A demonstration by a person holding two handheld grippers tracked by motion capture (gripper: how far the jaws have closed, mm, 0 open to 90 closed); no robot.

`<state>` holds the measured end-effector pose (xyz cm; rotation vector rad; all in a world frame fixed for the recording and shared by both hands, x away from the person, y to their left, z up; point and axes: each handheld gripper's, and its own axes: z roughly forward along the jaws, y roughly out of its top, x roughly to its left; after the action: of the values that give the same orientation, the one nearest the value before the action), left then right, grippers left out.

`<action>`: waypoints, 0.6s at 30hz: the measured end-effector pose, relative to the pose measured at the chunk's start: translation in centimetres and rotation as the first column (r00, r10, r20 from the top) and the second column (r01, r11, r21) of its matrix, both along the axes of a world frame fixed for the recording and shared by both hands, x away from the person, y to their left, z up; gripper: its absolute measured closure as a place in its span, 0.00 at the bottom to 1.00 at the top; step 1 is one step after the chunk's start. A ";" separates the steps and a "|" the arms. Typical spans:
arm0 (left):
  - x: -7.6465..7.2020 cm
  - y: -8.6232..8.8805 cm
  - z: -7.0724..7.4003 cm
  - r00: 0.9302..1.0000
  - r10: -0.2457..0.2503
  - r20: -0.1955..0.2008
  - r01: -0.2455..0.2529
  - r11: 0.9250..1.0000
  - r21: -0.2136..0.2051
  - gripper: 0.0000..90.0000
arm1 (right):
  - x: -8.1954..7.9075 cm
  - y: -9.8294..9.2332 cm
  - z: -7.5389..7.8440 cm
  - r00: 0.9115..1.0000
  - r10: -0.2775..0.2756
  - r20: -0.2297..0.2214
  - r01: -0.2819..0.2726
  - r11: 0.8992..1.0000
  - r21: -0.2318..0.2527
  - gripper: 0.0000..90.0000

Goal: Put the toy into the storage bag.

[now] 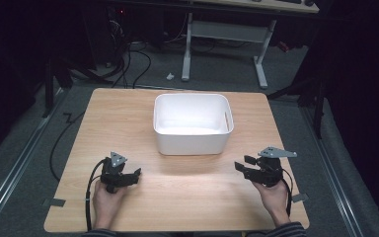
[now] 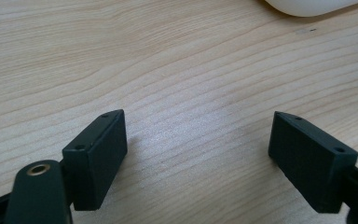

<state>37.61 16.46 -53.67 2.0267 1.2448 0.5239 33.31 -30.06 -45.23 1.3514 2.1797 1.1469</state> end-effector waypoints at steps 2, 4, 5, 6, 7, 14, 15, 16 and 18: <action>0.0 0.0 0.0 1.000 0.001 0.000 -0.001 1.000 0.000 0.22 | 0.1 0.2 -0.3 1.000 0.004 -0.003 -0.004 1.000 -0.008 0.54; 0.0 0.0 0.0 1.000 0.000 0.000 0.000 1.000 0.000 0.22 | 0.2 0.4 -0.7 1.000 0.009 -0.012 -0.009 1.000 -0.009 0.54; 0.0 0.0 0.0 1.000 0.000 0.000 0.000 1.000 0.000 0.22 | 0.4 0.7 -1.2 1.000 0.014 -0.020 -0.014 1.000 -0.008 0.54; 0.0 0.0 0.0 1.000 0.000 0.000 0.000 1.000 0.000 0.22 | 0.4 0.7 -1.2 1.000 0.014 -0.020 -0.014 1.000 -0.008 0.54; 0.0 0.0 0.0 1.000 0.000 0.000 0.000 1.000 0.000 0.22 | 0.4 0.8 -1.3 1.000 0.013 -0.025 -0.013 1.000 -0.006 0.53; 0.0 0.0 0.0 1.000 0.000 0.000 0.000 1.000 0.000 0.22 | 1.1 1.4 -2.8 0.999 0.010 -0.042 -0.012 0.999 -0.032 0.53; 0.0 0.0 0.0 1.000 0.000 0.000 0.000 1.000 -0.001 0.22 | 1.2 1.5 -3.0 0.999 0.009 -0.041 -0.011 0.999 -0.041 0.53; 0.0 0.0 0.0 1.000 0.000 0.000 0.000 1.000 0.000 0.22 | 1.3 1.6 -3.1 0.999 0.006 -0.043 -0.008 0.999 -0.041 0.53; 0.0 0.0 0.0 1.000 0.000 0.000 0.000 1.000 0.000 0.22 | 1.4 1.8 -3.5 0.999 0.000 -0.054 -0.002 0.999 -0.041 0.53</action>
<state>37.61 16.45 -53.67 2.0269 1.2447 0.5241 34.73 -28.27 -48.74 1.3795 2.2291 1.0714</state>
